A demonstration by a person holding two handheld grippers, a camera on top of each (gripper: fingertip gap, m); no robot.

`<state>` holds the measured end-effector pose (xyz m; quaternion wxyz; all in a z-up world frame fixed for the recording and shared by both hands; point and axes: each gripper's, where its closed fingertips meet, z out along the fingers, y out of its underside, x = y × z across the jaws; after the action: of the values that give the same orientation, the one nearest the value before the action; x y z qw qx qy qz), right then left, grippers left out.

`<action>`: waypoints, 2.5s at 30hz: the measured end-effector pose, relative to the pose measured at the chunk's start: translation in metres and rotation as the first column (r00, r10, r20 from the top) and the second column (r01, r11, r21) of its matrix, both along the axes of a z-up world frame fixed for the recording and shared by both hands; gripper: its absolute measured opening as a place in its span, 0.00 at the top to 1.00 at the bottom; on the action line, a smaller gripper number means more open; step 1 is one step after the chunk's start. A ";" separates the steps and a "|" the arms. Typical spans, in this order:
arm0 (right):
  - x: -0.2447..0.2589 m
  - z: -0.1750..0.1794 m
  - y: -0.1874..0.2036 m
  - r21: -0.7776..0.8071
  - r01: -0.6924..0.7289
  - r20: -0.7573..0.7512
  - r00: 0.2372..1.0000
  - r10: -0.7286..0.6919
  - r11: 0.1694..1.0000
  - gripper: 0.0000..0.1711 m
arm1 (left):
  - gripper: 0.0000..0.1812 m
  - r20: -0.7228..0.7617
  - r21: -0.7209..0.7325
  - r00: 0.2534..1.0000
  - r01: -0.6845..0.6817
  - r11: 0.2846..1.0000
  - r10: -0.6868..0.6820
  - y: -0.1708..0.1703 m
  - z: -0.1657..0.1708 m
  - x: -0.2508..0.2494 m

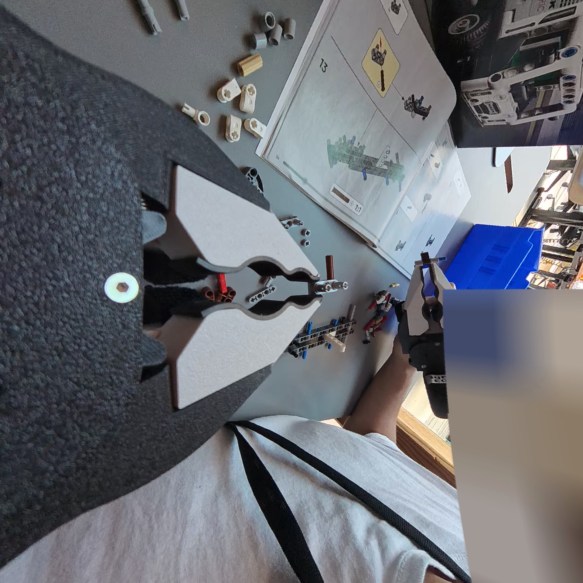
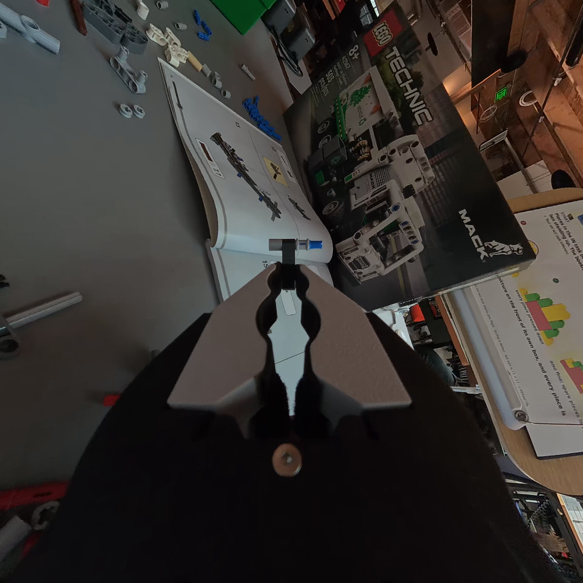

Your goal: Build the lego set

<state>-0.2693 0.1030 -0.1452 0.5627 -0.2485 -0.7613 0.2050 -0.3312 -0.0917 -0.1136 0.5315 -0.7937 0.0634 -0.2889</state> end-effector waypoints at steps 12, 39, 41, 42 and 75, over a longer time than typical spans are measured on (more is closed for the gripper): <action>0.000 -0.001 -0.004 0.009 -0.014 -0.002 1.000 0.014 1.000 0.97 | 0.97 0.001 -0.011 1.000 0.003 1.000 -0.003 0.001 -0.003 0.001; 0.002 -0.012 -0.002 0.014 0.030 0.067 0.997 -0.030 0.999 0.97 | 0.97 0.008 -0.026 1.000 0.004 1.000 -0.004 0.001 -0.007 0.001; 0.002 -0.014 -0.003 -0.036 0.051 0.095 0.994 -0.047 0.998 0.97 | 0.97 0.005 -0.022 1.000 0.005 1.000 -0.005 0.001 -0.005 0.002; 0.002 -0.014 -0.003 -0.063 0.056 0.105 0.993 -0.049 0.996 0.97 | 0.97 0.000 -0.021 1.000 0.005 1.000 -0.005 0.001 -0.005 0.002; 0.012 0.026 -0.140 -0.264 -0.271 0.035 0.956 0.290 0.926 0.97 | 0.97 0.205 -0.271 0.978 0.102 0.957 -0.046 0.015 -0.022 0.062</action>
<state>-0.2575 -0.0373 -0.1192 0.4623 -0.2151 -0.7762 0.3708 -0.2689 -0.0770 -0.1360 0.4062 -0.8256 -0.0013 -0.3916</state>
